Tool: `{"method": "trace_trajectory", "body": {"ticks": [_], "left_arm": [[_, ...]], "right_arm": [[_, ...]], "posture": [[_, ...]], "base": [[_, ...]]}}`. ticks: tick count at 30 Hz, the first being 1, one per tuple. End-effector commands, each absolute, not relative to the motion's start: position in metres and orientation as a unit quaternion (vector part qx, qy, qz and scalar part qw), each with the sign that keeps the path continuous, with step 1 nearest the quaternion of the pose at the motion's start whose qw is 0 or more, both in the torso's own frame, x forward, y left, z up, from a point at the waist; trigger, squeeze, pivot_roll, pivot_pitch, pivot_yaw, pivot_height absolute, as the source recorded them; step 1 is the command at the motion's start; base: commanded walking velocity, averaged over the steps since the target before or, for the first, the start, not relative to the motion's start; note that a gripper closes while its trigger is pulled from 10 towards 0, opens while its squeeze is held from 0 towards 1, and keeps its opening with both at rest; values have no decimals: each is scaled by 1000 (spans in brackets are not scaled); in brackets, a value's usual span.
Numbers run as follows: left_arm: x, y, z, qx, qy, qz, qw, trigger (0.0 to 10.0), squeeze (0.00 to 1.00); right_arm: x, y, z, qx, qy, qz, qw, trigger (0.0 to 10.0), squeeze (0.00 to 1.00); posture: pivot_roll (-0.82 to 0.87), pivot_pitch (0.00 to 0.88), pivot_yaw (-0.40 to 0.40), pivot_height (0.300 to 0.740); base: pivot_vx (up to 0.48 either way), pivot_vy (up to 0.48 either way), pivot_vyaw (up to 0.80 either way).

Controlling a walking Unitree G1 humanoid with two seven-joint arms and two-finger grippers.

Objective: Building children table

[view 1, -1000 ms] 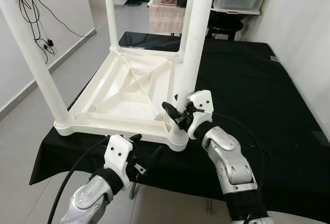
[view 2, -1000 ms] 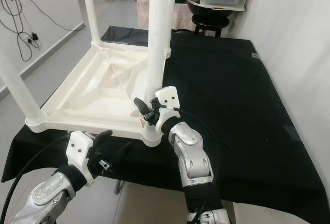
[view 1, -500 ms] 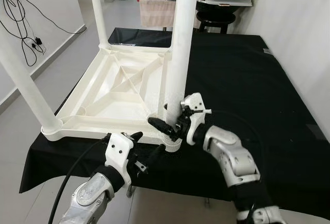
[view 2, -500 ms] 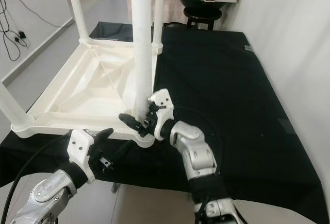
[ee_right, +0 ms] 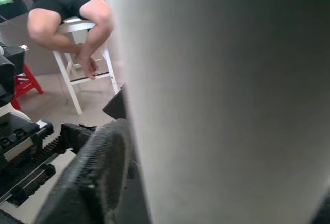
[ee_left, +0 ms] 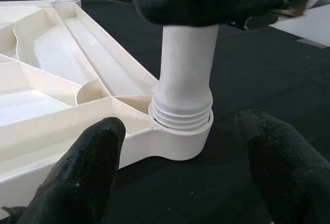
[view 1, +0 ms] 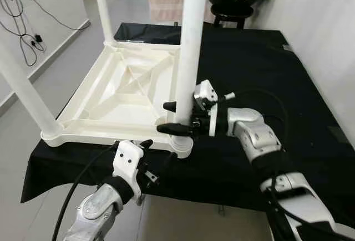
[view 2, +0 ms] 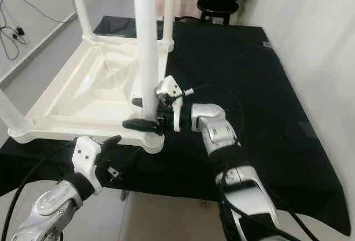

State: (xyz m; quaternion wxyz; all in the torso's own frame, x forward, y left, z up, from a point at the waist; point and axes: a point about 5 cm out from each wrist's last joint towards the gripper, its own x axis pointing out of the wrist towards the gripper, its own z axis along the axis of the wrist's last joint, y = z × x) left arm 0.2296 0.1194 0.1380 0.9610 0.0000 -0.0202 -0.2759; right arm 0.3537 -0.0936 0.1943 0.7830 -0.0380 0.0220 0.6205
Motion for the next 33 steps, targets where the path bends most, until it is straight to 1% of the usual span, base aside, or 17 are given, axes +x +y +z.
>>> {"method": "trace_trajectory", "body": {"ticks": [1,9,11,14,15,16,18,19,20,21,22,23,26,27,31,32,33], "left_arm": [[228,118,137,4,-15,-276,961,10000,0],[227,117,137,2,-16,-275,961,10000,0],[227,116,137,2,-15,-276,961,10000,0],[227,116,137,0,-16,-278,961,10000,0],[226,116,138,0,-16,-278,960,10000,0],[226,117,138,-1,-16,-278,960,10000,0],[226,117,138,-1,-16,-278,960,10000,0],[225,119,139,-2,-16,-279,960,10000,0],[225,119,139,-2,-16,-279,960,10000,0],[225,120,139,-2,-16,-279,960,10000,0],[225,120,139,-2,-16,-279,960,10000,0],[225,121,139,-1,-15,-281,960,10000,0],[226,121,139,-1,-14,-282,959,10000,0],[227,120,138,-4,-12,-285,958,10000,0],[228,119,138,-6,-12,-288,958,10000,0],[229,119,139,-7,-14,-283,959,10000,0],[229,119,139,-7,-14,-283,959,10000,0]], "right_arm": [[356,-88,194,-40,23,623,781,0,0],[354,-96,186,-34,25,633,773,0,0],[354,-99,184,-38,27,629,776,0,0],[353,-109,179,-51,25,608,792,0,0],[352,-115,176,-63,26,580,812,0,0],[350,-118,170,-67,36,530,844,0,0],[350,-118,170,-67,36,530,844,0,0],[338,-115,148,-48,74,334,938,0,0],[338,-115,148,-48,74,334,938,0,0],[324,-111,138,-36,97,278,955,0,0],[324,-111,138,-36,97,278,955,0,0],[313,-103,134,-75,98,262,957,0,0],[314,-98,136,-91,86,256,958,0,0],[324,-98,137,-95,85,252,959,0,0],[332,-100,138,-89,85,241,963,0,0],[334,-97,139,-75,84,250,962,10000,0],[334,-97,139,-75,84,250,962,10000,0]], "posture": [[52,72,-64,740],[45,73,-61,740],[37,74,-59,740],[23,83,-60,740],[23,83,-60,740],[15,92,-67,740],[15,92,-67,740],[5,107,-54,740],[5,107,-54,740],[5,109,-52,740],[5,109,-52,740],[0,103,-39,740],[-4,99,-32,740],[3,94,-36,740],[2,94,-43,740],[5,92,-45,740],[5,92,-45,740]], "base": [[0,0,0],[0,0,0],[0,0,0],[0,0,0],[0,0,0],[0,0,0],[0,0,0],[0,0,0],[0,0,0],[0,0,0],[0,0,0],[0,0,0],[0,0,0],[0,0,0],[0,0,0],[0,0,0],[0,0,0]]}}
